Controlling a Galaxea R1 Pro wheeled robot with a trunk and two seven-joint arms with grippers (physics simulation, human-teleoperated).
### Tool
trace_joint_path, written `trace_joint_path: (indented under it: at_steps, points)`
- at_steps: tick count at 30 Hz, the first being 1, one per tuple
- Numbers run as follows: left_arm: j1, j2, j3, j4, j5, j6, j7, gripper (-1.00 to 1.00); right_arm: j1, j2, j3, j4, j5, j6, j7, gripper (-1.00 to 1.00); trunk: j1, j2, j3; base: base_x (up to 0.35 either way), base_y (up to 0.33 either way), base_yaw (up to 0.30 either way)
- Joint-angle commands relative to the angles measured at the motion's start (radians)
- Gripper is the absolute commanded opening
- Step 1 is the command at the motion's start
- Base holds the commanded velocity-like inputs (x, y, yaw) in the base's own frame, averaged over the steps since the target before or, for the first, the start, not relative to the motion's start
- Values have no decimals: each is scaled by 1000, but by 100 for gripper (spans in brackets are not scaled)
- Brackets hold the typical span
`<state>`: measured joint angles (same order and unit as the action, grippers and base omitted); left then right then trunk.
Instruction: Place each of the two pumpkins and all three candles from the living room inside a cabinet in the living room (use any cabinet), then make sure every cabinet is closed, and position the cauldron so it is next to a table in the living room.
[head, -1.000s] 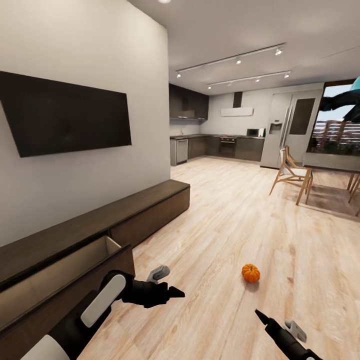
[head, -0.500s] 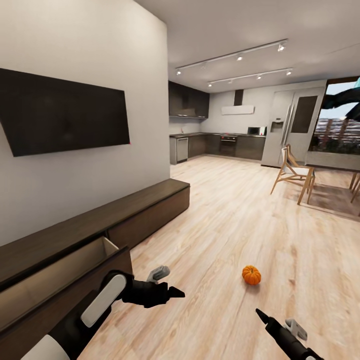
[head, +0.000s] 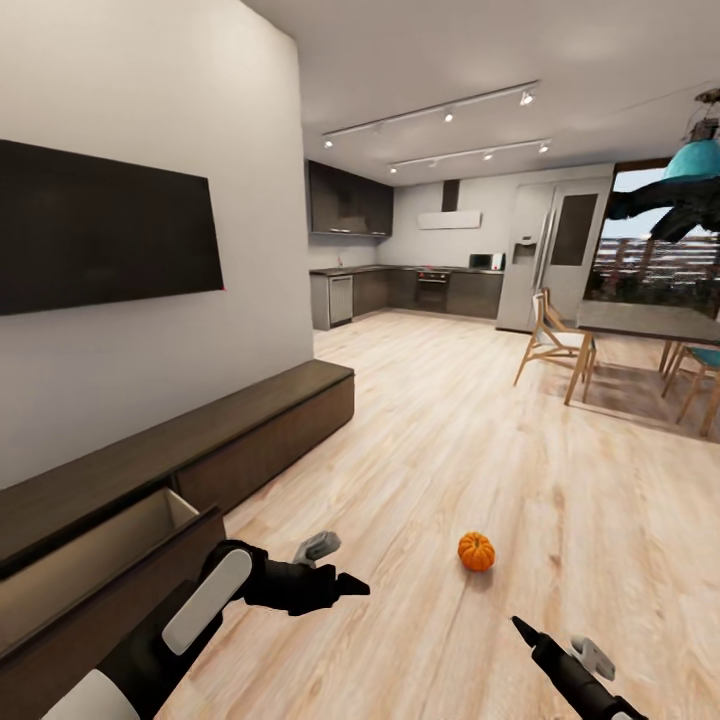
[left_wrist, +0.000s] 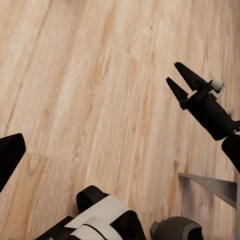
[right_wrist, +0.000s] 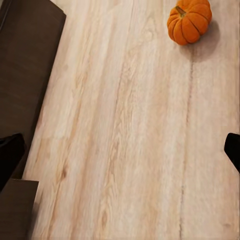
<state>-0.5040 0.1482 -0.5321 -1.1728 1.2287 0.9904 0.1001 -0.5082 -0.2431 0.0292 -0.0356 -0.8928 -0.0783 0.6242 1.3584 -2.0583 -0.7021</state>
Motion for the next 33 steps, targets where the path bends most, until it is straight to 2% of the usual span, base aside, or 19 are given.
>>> trace_joint_path:
  at_steps: [1, 6, 17, 33]
  points:
    - [-1, 1, -2, -1, 11, 1, 10, 100, -1, 0, 3, 2, -1, -4, 3, 100, 0, 0, -1, 55, -94, -287]
    - [-1, 1, -6, -1, 11, 1, 10, 100, -1, 0, 3, 2, -1, -5, 1, 100, 0, 0, -1, 17, -75, -187]
    - [-1, 1, -7, 1, 10, 1, 12, 100, -1, 1, 1, 2, -2, -3, -12, 100, 0, 0, -1, 101, -23, -12]
    - [-1, 1, -9, 1, 10, 1, 12, 100, -1, -1, 1, 5, -2, -5, -12, 100, 0, 0, -1, 229, -206, -1]
